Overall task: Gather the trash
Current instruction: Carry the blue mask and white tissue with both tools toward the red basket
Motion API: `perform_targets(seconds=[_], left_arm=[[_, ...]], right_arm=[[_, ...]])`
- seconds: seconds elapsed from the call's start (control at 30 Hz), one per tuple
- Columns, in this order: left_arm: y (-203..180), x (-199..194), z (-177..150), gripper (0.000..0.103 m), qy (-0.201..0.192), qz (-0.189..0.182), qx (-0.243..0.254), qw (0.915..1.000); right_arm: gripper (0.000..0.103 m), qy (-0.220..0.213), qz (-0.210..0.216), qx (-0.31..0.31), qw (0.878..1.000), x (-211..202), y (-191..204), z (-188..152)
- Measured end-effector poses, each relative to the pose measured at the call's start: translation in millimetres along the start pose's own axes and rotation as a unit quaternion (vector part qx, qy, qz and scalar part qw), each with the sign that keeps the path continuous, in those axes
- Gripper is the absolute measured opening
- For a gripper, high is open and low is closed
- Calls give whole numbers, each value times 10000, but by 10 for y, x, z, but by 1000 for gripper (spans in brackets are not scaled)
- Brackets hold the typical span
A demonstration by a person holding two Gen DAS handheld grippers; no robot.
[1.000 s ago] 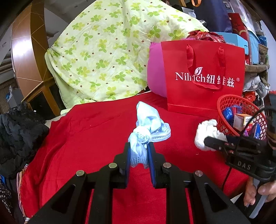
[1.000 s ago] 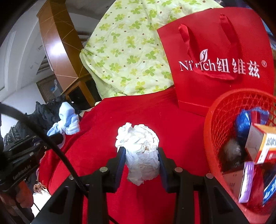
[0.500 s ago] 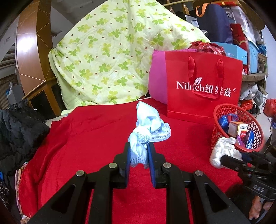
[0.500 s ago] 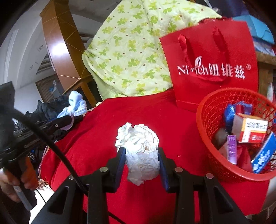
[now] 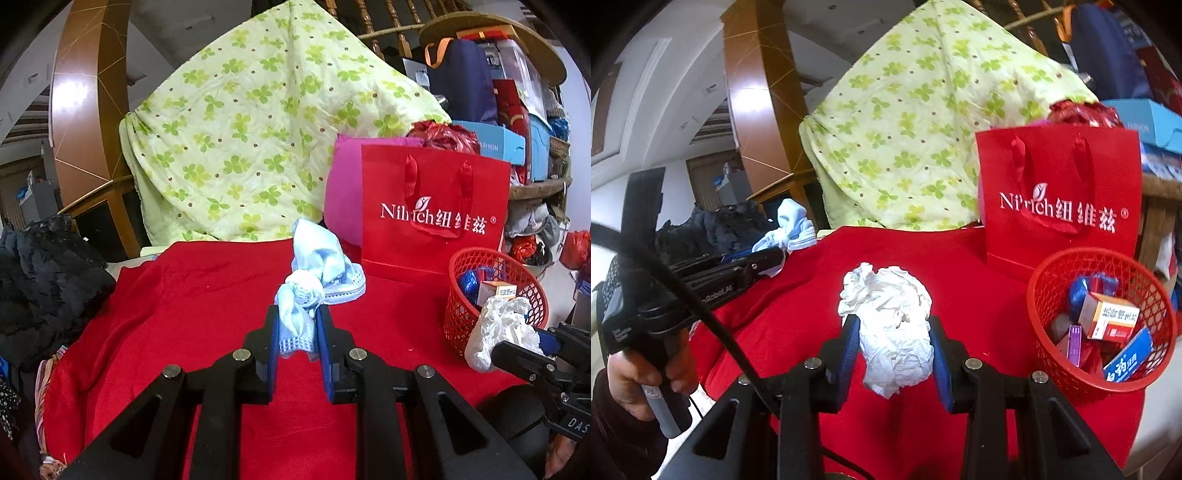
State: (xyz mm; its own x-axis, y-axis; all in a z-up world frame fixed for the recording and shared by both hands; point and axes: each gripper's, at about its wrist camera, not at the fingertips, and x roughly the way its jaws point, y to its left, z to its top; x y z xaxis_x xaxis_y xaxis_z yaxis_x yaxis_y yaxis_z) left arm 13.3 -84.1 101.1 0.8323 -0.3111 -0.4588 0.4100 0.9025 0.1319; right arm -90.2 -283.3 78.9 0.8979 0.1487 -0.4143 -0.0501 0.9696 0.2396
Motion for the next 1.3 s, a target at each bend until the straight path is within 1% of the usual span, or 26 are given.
perform_targets(seconds=[0.2, 0.4, 0.63, 0.87, 1.3], left_arm=[[127, -133, -15, 21, -123, 37, -109, 9999], [193, -219, -47, 21, -178, 37, -184, 9997], [268, -286, -80, 21, -195, 73, -275, 9994], [286, -293, -108, 21, -140, 77, -308, 9994], [127, -316, -91, 21, -130, 4, -75, 9999]], right_arm=[[39, -48, 71, -232, 9997, -35, 238, 11], [39, 6, 170, -393, 9991, -11, 424, -1], [39, 44, 192, -518, 9985, -11, 542, -43], [39, -70, 179, -522, 9985, -94, 531, -16], [39, -214, 71, -358, 9991, -263, 396, -3]])
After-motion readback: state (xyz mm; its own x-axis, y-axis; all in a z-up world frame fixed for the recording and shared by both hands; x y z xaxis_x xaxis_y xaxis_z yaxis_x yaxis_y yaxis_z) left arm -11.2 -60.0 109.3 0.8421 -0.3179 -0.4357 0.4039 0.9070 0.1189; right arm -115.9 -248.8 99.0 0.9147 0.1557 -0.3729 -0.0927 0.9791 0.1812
